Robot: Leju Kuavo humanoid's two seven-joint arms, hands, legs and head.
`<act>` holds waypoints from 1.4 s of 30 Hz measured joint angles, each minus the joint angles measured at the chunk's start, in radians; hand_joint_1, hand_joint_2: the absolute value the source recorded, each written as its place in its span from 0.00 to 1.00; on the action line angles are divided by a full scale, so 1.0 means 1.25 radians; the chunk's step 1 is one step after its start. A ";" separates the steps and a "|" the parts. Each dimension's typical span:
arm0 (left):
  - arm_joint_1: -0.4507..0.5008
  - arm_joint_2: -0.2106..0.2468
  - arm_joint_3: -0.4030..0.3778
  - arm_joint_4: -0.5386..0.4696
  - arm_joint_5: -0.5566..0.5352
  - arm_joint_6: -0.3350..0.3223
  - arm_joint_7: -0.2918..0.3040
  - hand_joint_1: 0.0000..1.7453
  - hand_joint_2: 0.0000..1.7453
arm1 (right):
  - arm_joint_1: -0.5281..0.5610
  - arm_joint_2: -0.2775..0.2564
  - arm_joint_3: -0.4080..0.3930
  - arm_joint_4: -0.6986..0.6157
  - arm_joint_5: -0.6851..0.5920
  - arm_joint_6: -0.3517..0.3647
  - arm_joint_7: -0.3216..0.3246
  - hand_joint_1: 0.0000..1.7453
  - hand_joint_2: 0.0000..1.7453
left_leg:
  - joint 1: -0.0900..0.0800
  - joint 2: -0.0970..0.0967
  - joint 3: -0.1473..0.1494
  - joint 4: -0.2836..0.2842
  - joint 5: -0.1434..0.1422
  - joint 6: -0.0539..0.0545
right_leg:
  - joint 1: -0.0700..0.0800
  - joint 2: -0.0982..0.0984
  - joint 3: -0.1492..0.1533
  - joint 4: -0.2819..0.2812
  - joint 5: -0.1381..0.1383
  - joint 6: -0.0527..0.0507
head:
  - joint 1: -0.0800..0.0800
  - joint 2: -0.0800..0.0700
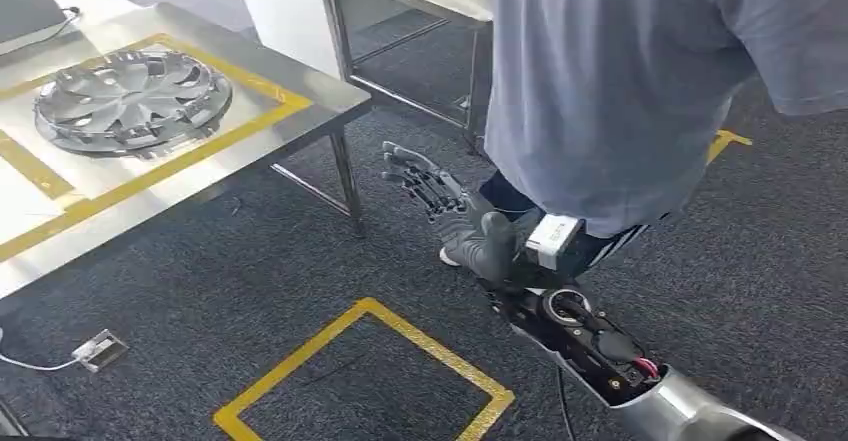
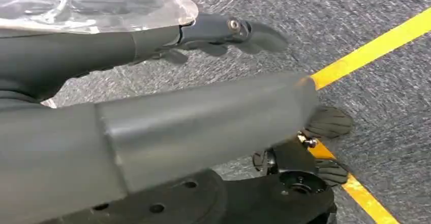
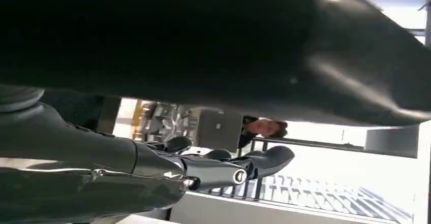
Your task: Take the parts from the cabinet and place them on the table.
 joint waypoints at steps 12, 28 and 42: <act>0.002 -0.002 0.000 0.000 0.007 -0.005 0.000 0.00 0.00 | 0.005 -0.008 -0.002 -0.013 0.003 -0.005 0.000 0.00 0.00 | -0.007 0.065 0.008 -0.008 0.001 0.020 | 0.008 -0.116 0.011 0.010 -0.020 0.001 | 0.005 0.000; 0.005 0.004 0.000 0.000 0.017 -0.006 0.000 0.00 0.00 | 0.001 -0.009 -0.003 -0.011 0.014 -0.013 0.001 0.00 0.00 | 0.004 -0.013 0.002 -0.006 0.001 -0.009 | 0.008 -0.014 0.002 0.005 -0.004 -0.017 | -0.001 0.000; 0.004 0.003 0.000 0.000 0.026 -0.002 0.000 0.00 0.00 | 0.031 -0.038 -0.061 -0.039 0.016 -0.031 -0.002 0.00 0.00 | -0.004 0.063 0.007 -0.006 -0.001 0.020 | 0.003 -0.096 -0.004 0.038 -0.010 0.003 | 0.004 0.000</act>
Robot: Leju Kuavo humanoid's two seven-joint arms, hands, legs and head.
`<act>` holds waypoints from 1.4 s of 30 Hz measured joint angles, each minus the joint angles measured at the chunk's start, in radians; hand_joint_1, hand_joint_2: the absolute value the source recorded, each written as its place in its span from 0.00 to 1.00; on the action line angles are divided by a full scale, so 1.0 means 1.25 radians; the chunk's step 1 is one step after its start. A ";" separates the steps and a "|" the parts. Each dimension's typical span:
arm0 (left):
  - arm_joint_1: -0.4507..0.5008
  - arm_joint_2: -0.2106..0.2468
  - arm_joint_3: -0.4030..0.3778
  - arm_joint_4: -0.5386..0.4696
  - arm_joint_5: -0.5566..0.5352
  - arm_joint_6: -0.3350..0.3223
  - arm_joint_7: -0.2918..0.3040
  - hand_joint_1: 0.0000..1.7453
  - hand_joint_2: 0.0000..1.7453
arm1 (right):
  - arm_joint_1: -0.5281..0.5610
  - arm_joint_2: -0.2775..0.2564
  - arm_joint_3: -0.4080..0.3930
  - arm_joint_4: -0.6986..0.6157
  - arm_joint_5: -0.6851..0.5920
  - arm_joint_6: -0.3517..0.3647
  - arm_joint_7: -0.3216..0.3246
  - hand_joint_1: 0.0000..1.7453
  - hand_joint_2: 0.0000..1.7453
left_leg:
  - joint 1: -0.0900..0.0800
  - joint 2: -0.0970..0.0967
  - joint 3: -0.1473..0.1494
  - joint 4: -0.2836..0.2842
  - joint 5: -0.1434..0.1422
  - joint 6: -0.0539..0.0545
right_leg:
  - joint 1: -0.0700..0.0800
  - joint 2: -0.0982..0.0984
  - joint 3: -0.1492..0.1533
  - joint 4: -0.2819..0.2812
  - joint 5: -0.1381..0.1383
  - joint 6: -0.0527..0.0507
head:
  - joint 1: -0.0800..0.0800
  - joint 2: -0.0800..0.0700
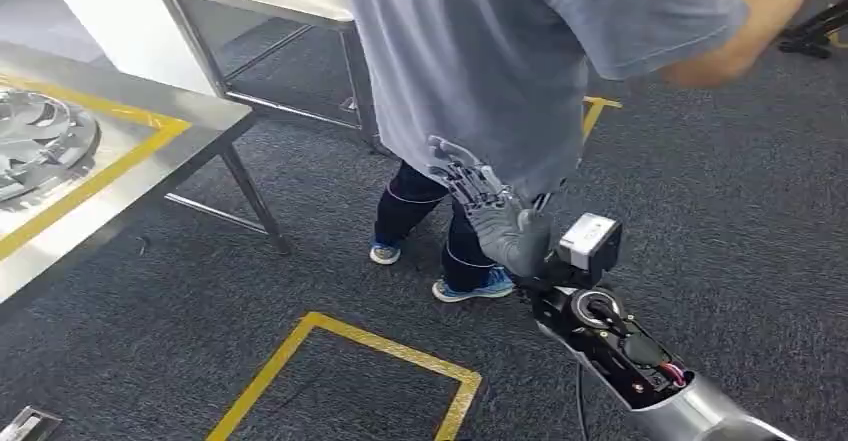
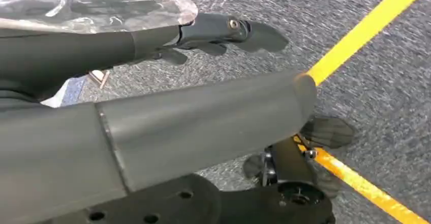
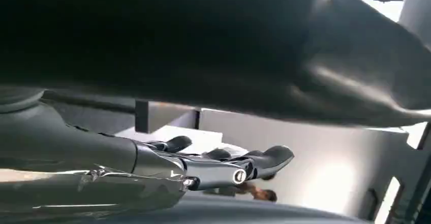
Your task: Take the parts from the cabinet and place them on the table.
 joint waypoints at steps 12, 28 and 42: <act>0.002 0.002 0.000 0.000 0.005 0.002 0.000 0.00 0.00 | 0.032 -0.009 -0.052 -0.040 -0.006 -0.002 -0.007 0.00 0.00 | -0.001 -0.030 -0.117 0.256 -0.106 -0.031 | 0.003 0.053 0.006 -0.036 0.007 -0.034 | -0.003 0.000; 0.000 0.000 0.000 0.000 0.007 0.002 0.000 0.00 0.00 | 0.054 -0.016 -0.090 -0.063 -0.005 -0.007 -0.014 0.00 0.00 | -0.001 -0.012 -0.001 -0.007 0.007 0.011 | -0.002 0.032 -0.105 0.206 -0.091 0.006 | 0.004 0.000; -0.001 -0.002 0.000 0.000 0.007 0.002 0.000 0.00 0.00 | 0.054 -0.017 -0.102 -0.078 -0.002 -0.007 -0.014 0.00 0.00 | -0.002 -0.020 -0.033 0.088 -0.061 -0.024 | 0.002 0.026 0.016 -0.040 0.002 -0.032 | 0.002 0.000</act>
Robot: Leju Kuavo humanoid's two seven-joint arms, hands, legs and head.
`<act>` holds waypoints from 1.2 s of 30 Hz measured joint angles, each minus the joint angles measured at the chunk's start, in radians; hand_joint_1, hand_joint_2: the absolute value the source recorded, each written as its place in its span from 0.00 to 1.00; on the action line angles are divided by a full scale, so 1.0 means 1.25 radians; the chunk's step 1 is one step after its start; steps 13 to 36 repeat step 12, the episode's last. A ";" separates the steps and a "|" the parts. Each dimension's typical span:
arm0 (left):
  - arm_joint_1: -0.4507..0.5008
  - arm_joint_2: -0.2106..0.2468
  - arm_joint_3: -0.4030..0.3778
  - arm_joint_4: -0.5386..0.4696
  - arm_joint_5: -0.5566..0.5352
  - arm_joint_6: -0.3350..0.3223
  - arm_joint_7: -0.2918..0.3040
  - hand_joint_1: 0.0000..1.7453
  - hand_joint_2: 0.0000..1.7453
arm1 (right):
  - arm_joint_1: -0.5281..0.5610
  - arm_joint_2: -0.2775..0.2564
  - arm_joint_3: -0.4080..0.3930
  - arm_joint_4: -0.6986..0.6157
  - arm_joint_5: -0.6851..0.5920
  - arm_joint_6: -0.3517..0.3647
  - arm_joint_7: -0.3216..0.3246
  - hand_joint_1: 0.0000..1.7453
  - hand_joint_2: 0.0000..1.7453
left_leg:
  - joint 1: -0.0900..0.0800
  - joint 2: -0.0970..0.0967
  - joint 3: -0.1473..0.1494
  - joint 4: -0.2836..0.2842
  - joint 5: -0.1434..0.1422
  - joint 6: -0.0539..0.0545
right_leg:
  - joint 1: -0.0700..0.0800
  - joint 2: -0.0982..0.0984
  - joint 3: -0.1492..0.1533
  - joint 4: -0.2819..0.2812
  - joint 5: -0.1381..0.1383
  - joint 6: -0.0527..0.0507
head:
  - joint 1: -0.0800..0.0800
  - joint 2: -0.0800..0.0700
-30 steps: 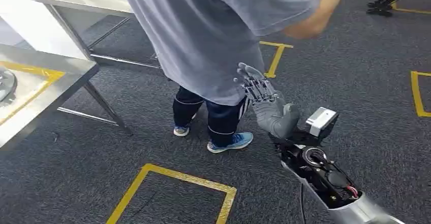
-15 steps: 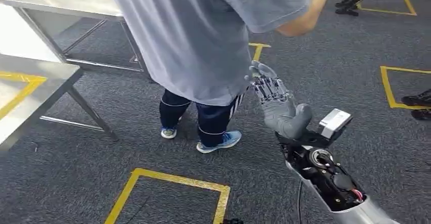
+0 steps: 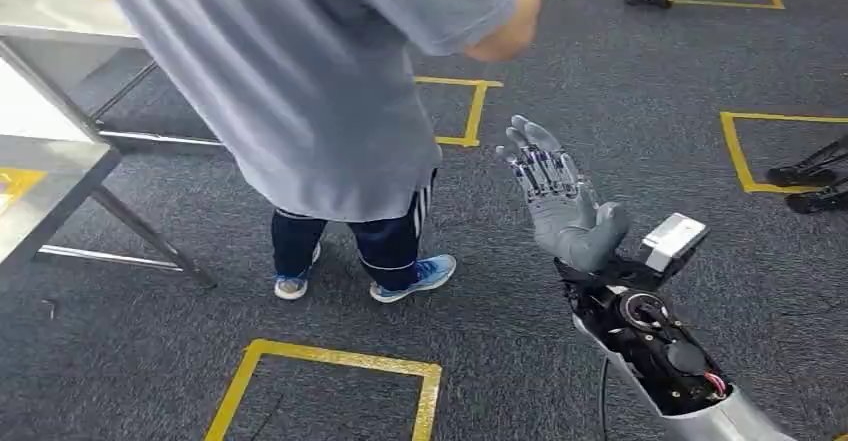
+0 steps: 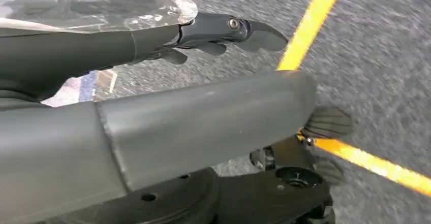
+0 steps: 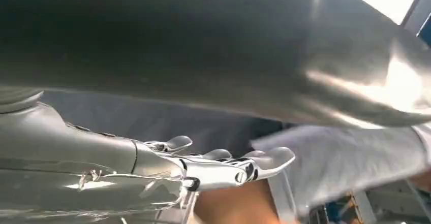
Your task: Take the parts from the cabinet and place them on the table.
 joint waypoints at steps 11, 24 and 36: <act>-0.001 0.004 0.000 0.000 0.008 0.000 0.000 0.00 0.00 | 0.017 0.000 -0.014 -0.020 0.029 -0.029 0.013 0.00 0.00 | -0.001 -0.036 0.034 -0.092 0.065 0.022 | 0.002 0.076 -0.009 0.003 0.004 0.020 | 0.000 0.000; -0.002 0.002 0.000 0.000 0.008 0.000 0.000 0.00 0.00 | 0.018 -0.002 -0.017 -0.022 0.030 -0.031 0.013 0.00 0.00 | 0.003 -0.028 0.036 -0.099 0.069 0.028 | 0.003 0.065 -0.011 0.010 -0.001 0.022 | 0.001 0.000; -0.002 0.002 0.000 0.000 0.008 0.000 0.000 0.00 0.00 | 0.018 -0.002 -0.017 -0.022 0.030 -0.031 0.013 0.00 0.00 | 0.003 -0.028 0.036 -0.099 0.069 0.028 | 0.003 0.065 -0.011 0.010 -0.001 0.022 | 0.001 0.000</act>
